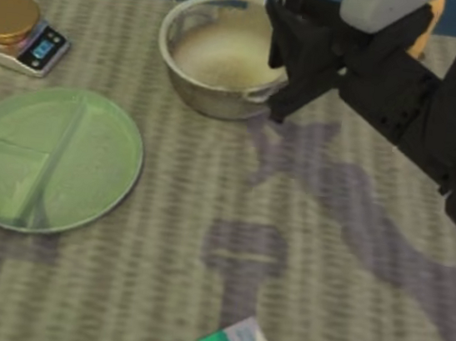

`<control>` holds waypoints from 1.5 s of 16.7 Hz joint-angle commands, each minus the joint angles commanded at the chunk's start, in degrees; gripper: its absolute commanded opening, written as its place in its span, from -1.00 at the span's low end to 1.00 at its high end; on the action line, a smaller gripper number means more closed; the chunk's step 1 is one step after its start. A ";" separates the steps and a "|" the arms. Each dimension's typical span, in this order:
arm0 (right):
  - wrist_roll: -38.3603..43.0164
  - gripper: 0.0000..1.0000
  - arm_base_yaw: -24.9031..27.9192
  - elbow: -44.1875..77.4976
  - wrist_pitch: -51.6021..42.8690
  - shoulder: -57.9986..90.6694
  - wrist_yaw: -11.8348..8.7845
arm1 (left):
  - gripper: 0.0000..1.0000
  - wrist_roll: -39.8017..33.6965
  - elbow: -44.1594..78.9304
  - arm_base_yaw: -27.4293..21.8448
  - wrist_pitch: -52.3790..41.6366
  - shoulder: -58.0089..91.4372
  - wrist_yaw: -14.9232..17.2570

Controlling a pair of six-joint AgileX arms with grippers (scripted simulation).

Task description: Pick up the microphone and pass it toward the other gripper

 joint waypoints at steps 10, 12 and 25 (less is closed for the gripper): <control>0.08 -1.00 0.85 -0.40 -0.23 -0.73 0.85 | 1.00 0.00 0.00 0.00 0.00 0.00 0.00; 0.08 -1.00 0.85 -0.40 -0.23 -0.73 0.85 | 1.00 0.01 0.08 -0.04 0.04 0.09 0.07; 0.08 -1.00 0.85 -0.40 -0.23 -0.73 0.85 | 1.00 2.71 29.36 -12.50 13.62 45.58 25.44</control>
